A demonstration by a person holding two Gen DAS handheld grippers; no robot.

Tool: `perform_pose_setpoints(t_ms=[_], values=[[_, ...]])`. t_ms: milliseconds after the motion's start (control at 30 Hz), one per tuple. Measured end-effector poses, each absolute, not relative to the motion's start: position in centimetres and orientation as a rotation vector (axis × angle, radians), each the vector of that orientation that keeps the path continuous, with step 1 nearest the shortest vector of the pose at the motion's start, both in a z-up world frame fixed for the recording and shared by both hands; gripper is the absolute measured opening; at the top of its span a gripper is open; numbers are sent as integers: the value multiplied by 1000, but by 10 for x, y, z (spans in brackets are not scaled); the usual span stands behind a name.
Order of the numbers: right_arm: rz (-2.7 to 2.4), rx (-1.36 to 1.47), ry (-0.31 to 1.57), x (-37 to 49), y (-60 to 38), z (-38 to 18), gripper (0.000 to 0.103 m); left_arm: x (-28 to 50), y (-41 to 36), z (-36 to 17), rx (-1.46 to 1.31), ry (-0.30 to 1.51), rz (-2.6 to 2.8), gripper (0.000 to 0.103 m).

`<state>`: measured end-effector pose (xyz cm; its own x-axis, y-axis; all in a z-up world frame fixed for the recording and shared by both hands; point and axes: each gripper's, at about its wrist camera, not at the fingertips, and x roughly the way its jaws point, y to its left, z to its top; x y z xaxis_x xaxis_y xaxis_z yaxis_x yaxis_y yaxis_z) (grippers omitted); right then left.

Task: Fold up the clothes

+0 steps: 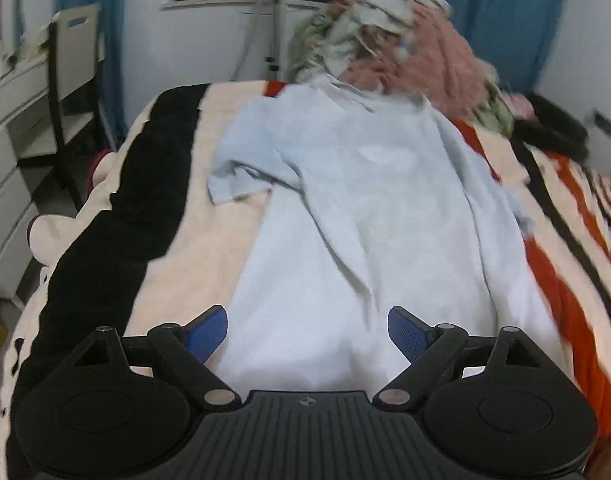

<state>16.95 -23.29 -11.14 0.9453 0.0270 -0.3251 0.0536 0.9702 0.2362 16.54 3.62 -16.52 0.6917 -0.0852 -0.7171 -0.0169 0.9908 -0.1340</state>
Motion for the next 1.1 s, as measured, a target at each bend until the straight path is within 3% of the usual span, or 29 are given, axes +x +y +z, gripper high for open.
perform_pose_setpoints(t_ms=[233,433,600,667,733,933,1100], values=[[-31,317,391,202,-243,-153,103,274,73,-178,-281,708,107,86],[-38,328,421,238,-241,-173,103,356,76,-205,-225,674,207,74],[-59,332,433,270,-245,-190,103,385,69,-219,-154,676,243,45],[-62,379,444,279,-251,-193,103,392,59,-218,-71,681,224,22],[-63,408,446,281,-256,-195,103,400,39,-214,58,679,222,8],[-101,466,450,275,-271,-199,103,397,-71,-199,532,500,26,6],[-130,469,462,278,-276,-204,103,397,-154,-235,668,517,-182,6]])
